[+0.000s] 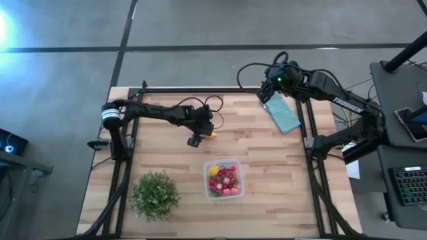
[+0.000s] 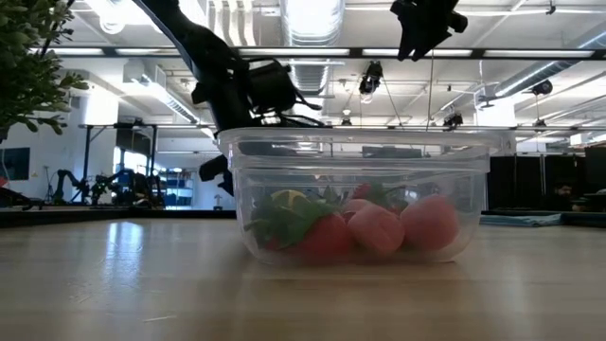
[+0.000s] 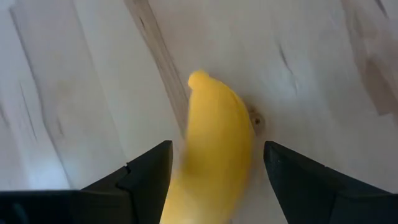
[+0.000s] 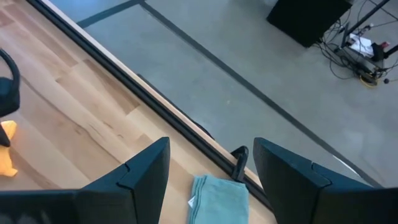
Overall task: Pick and placing Produce into tupperware
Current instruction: Put the banana into the transparent bin
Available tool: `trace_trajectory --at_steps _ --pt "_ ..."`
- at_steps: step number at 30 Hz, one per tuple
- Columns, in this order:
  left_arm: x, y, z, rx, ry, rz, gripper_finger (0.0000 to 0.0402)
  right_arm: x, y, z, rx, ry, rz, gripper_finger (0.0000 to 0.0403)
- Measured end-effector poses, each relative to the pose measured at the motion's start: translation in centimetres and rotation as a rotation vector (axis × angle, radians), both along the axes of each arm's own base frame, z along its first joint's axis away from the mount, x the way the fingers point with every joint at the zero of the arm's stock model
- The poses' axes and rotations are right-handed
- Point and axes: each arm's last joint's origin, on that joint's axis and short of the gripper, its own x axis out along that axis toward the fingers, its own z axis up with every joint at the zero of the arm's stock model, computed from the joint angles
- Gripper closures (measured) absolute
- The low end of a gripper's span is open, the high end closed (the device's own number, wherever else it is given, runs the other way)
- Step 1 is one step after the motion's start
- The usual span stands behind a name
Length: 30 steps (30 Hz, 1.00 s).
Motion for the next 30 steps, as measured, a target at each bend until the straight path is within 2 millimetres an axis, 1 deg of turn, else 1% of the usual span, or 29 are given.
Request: trace_trajectory --at_steps 5,18,30 --pt "0.45 0.17 -0.36 0.004 -0.015 0.001 0.0164 0.00 0.01 -0.02 0.007 -0.010 -0.007 0.0179" --pt "-0.02 0.22 -1.08 0.002 0.035 0.014 0.0165 0.02 0.01 -0.13 0.013 -0.010 -0.007 0.0179" --pt "-0.07 0.22 -1.11 0.008 0.047 0.018 0.0214 0.02 0.01 -0.13 0.015 -0.015 -0.012 0.0179"
